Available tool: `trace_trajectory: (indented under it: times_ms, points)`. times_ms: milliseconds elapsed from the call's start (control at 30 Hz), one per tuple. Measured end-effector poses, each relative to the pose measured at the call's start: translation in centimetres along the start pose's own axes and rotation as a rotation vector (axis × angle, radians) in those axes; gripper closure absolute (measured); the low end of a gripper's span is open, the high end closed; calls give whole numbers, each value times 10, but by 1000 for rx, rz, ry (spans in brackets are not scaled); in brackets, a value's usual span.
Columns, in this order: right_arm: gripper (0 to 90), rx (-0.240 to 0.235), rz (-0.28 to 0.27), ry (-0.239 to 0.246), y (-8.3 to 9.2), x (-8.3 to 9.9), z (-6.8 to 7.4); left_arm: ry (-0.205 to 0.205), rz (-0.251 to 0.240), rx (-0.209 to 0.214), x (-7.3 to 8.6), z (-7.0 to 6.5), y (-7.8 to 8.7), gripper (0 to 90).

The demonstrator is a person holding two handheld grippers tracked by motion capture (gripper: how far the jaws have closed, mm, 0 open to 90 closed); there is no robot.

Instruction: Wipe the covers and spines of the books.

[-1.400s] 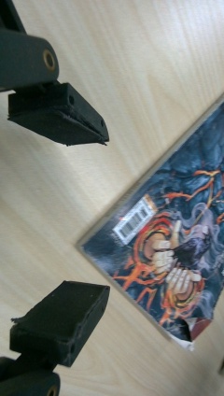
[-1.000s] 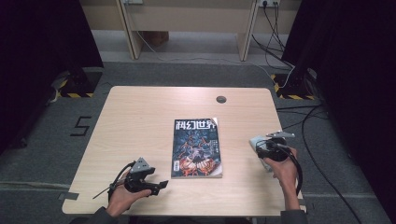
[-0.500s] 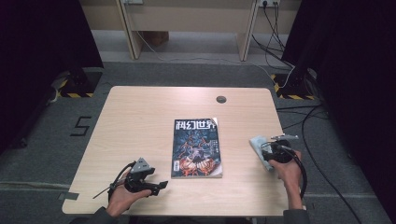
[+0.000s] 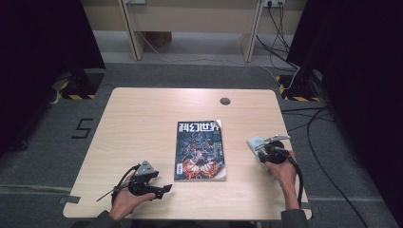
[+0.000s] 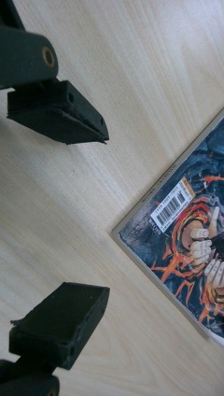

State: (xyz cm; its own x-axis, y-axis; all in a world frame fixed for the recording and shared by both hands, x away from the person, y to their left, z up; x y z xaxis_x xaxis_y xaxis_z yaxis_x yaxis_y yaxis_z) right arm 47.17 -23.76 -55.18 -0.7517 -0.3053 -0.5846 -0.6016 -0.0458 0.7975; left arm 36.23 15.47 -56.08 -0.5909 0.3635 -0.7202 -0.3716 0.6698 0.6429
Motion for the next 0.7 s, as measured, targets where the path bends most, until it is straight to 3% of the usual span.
trace_trajectory:
  times_ms: [100,267,433,700]
  points:
    - [638,-17,-5,25,-4,-9,14,-2,-7,0,-2,0,0,204]
    - [628,-21,-13,22,-12,-21,26,-3,0,3,0,0,0,203]
    - [621,-44,-17,-10,-19,-30,27,-4,3,5,0,-1,-1,203]
    - [612,-55,-27,-7,-24,-36,30,-5,7,3,0,-1,-2,203]
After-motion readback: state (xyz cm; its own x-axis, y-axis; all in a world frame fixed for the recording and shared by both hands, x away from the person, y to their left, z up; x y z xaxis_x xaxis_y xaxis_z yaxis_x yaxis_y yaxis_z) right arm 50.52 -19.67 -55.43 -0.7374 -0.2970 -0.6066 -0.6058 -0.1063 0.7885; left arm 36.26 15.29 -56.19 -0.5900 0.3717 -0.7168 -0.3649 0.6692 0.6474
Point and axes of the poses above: each handheld gripper's, and its own axes: y roughly backward along the jaws, x roughly out of its underside, z roughly to its left, the point moved 8 cm from there along -y, roughly forward along the jaws, and after that the axes turned 7 degrees about x, right-handed, at the moved point
